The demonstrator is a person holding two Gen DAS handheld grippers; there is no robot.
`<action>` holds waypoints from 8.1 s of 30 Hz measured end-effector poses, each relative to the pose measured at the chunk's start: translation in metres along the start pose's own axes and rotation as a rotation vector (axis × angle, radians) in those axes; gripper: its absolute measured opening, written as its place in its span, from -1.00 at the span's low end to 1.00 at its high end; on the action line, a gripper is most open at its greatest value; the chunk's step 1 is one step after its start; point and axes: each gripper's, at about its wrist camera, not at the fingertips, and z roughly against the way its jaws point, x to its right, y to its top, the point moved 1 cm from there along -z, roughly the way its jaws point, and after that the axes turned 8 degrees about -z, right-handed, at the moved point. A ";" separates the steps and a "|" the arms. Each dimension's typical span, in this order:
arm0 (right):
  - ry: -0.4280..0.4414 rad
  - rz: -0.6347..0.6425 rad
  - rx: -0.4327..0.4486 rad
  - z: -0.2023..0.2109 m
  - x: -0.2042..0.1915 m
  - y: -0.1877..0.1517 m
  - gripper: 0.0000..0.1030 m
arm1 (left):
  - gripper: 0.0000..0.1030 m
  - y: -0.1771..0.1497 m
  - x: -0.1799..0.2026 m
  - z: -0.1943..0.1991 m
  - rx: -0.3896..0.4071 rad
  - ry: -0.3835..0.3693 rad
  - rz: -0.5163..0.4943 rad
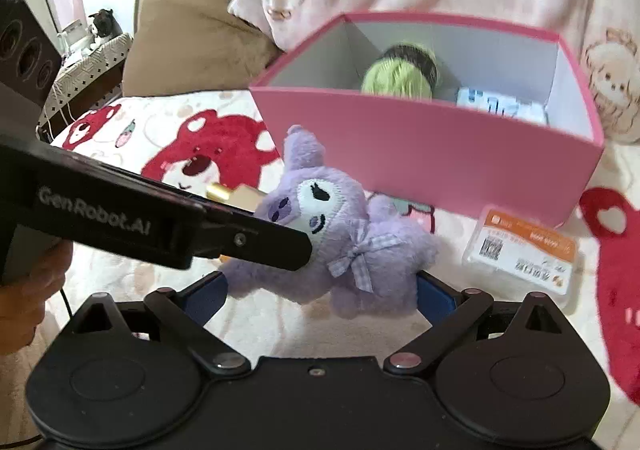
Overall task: Organize objects
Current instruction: 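Close the left tool on the plush toy's head, then lift the plush toy with the left tool and lower it into the box, then open the left tool to release the plush toy and withdraw, then reach the left tool to the clear orange-labelled box and close on it, then lift the clear box with the left tool and lower it into the pink box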
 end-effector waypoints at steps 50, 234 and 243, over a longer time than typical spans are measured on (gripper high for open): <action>0.096 -0.131 -0.199 -0.100 0.074 0.158 0.53 | -0.23 0.150 -0.077 -0.086 -0.181 0.184 0.135; 0.055 0.382 0.114 0.081 0.041 0.076 0.44 | -0.07 0.053 0.065 0.030 0.183 0.038 0.141; 0.056 0.378 0.076 0.069 0.037 0.135 0.30 | -0.06 0.103 0.047 0.026 0.203 0.052 0.158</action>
